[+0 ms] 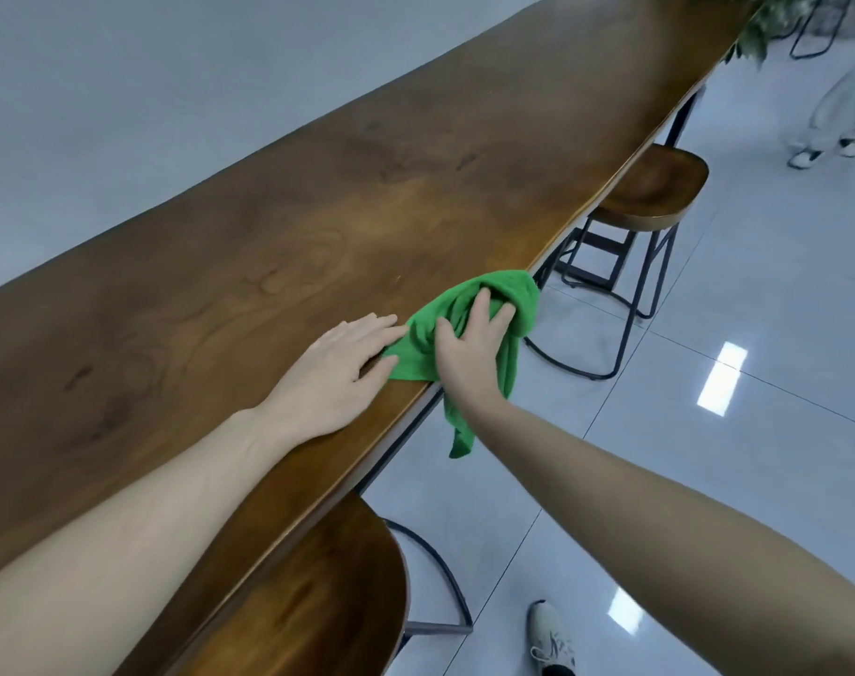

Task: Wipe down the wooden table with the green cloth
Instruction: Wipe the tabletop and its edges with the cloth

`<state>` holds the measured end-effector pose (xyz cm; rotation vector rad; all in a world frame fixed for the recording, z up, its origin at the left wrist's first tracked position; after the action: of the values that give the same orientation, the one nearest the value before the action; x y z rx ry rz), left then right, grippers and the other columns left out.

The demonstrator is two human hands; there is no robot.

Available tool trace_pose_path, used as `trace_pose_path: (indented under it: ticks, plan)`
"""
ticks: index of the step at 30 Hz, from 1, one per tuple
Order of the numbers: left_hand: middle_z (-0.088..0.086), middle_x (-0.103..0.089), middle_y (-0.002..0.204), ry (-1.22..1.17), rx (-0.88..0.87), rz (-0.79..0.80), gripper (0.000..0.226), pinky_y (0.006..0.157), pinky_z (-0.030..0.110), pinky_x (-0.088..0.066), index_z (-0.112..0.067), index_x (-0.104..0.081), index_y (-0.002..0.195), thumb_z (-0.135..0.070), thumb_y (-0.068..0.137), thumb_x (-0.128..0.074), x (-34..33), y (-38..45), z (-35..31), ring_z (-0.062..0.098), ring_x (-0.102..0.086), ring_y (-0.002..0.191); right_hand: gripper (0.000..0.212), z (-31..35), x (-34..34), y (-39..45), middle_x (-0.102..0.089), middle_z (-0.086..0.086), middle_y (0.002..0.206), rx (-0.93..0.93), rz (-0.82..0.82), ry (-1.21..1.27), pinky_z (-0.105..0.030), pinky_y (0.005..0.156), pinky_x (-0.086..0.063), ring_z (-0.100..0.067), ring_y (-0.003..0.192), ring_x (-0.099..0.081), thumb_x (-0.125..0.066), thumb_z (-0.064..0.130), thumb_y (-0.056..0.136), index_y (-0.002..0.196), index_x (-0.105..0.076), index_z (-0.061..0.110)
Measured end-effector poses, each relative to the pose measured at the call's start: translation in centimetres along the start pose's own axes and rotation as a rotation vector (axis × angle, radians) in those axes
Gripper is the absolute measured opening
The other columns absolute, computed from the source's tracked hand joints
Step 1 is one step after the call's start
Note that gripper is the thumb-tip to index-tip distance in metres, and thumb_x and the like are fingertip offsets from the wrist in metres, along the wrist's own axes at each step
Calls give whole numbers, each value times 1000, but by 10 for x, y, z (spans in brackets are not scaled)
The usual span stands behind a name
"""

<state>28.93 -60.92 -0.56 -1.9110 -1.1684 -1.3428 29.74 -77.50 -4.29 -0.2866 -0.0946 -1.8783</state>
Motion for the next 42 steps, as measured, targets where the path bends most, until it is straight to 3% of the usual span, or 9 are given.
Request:
trace_pose_path:
  ticks: [6, 10, 12, 16, 24, 28, 36, 42]
  plan:
    - [-18, -21, 160, 67, -4, 43, 46, 123, 31, -6, -40, -35, 149, -44, 103, -34, 10, -75, 12, 0, -10, 148, 85, 5, 12, 25, 22, -6, 166, -73, -13, -33, -45, 125, -11, -24, 156, -2, -56, 33, 96, 162, -3, 21]
    - [-23, -15, 160, 93, 21, 71, 48, 123, 34, -5, -43, -31, 150, -49, 103, -30, 18, -126, 20, -3, -4, 148, 81, 10, 17, 23, 17, -1, 167, -96, -43, 12, -29, 115, -20, -21, 152, -18, -54, 29, 98, 162, -4, 24]
    - [-24, -14, 160, 94, 34, 68, 49, 124, 35, -6, -44, -30, 150, -51, 102, -28, 21, -147, 26, -4, -3, 148, 77, 12, 12, 13, 17, 1, 168, -112, -49, 31, -32, 115, -22, -22, 152, -20, -49, 28, 101, 162, -2, 25]
    - [-21, -20, 160, 127, 29, 17, 48, 123, 34, -8, -43, -33, 150, -51, 103, -26, 20, -162, 32, -2, -7, 148, 73, 13, -11, -28, 17, 1, 168, -120, -58, 30, -43, 122, -19, -23, 153, -16, -42, 28, 102, 162, 0, 26]
    - [-15, -30, 158, 184, 19, -41, 45, 121, 31, -10, -32, -43, 145, -43, 103, -30, 21, -160, 38, 3, -17, 147, 70, 10, -77, -133, 17, -10, 166, -41, -3, 28, -40, 125, -2, -24, 155, 7, -41, 23, 105, 161, -1, 15]
    - [-14, -31, 158, 191, 20, -44, 45, 122, 33, -12, -28, -44, 145, -41, 104, -32, 16, -159, 29, 4, -18, 147, 70, 2, -79, -158, 22, -8, 166, -26, 69, 18, -37, 124, 2, -22, 154, 13, -40, 25, 106, 161, 3, 17]
    - [-15, -30, 159, 216, 56, -13, 44, 122, 33, -11, -32, -46, 144, -43, 105, -29, 19, -159, 25, 2, -18, 147, 83, 3, -56, -114, 5, -13, 164, -10, 61, -4, -42, 124, -7, -30, 152, -2, -57, 30, 97, 160, -6, 13]
    - [-19, -31, 157, 187, 105, -10, 44, 121, 30, -10, -41, -41, 145, -46, 103, -31, 21, -158, 22, -1, -19, 146, 88, 2, -26, -50, 21, -12, 166, -77, 65, -15, -43, 125, -5, -27, 155, 8, -58, 36, 97, 161, -1, 17]
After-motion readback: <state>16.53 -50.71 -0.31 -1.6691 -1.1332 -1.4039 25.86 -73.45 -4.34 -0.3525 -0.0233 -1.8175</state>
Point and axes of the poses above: each hand's wrist, its own y-axis towards the middle knuckle, its own x-axis out of the back of the hand, z = x × y, the point moved 3 cm from there along y, towards the middle knuckle
